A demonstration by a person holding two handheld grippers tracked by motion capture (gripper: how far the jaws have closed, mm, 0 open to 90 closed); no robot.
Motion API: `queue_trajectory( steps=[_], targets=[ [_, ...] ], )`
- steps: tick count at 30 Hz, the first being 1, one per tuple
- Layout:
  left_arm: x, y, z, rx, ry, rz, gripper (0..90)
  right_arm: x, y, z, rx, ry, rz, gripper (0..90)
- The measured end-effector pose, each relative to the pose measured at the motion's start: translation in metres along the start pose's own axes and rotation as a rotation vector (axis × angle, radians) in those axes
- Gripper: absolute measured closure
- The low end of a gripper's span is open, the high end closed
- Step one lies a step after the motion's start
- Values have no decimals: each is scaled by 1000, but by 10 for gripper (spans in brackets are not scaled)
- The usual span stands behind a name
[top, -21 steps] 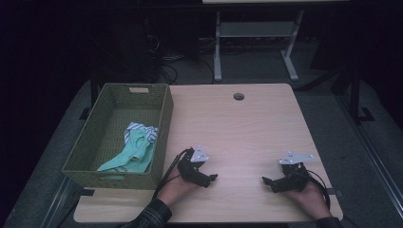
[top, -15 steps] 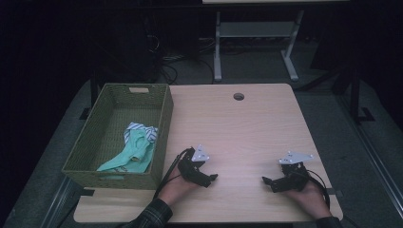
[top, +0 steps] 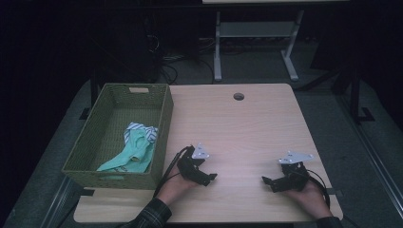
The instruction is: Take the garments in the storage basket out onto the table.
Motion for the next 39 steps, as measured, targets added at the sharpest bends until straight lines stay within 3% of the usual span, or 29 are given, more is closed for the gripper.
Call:
queue_trajectory(
  steps=[20, 31, 39],
  targets=[
    [4, -4, -20, -10, 4, -18, 136, 0, 0, 0, 0, 0, 0, 6],
    [7, -6, -28, 5, -3, 0, 136, 0, 0, 0, 0, 0, 0, 6],
    [11, -3, -32, -12, -18, 7, 136, 0, -1, 0, 1, 1, 6, 6]
  ],
)
Point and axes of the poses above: each handheld gripper's, and its own axes: z roughly forward along the jaws, x roughly out of its top, y roughly to its right, the point moved 3 cm from there along z, roughly forward along the jaws, and after that the axes turned 5 degrees about -x, right-handed, at the moved point
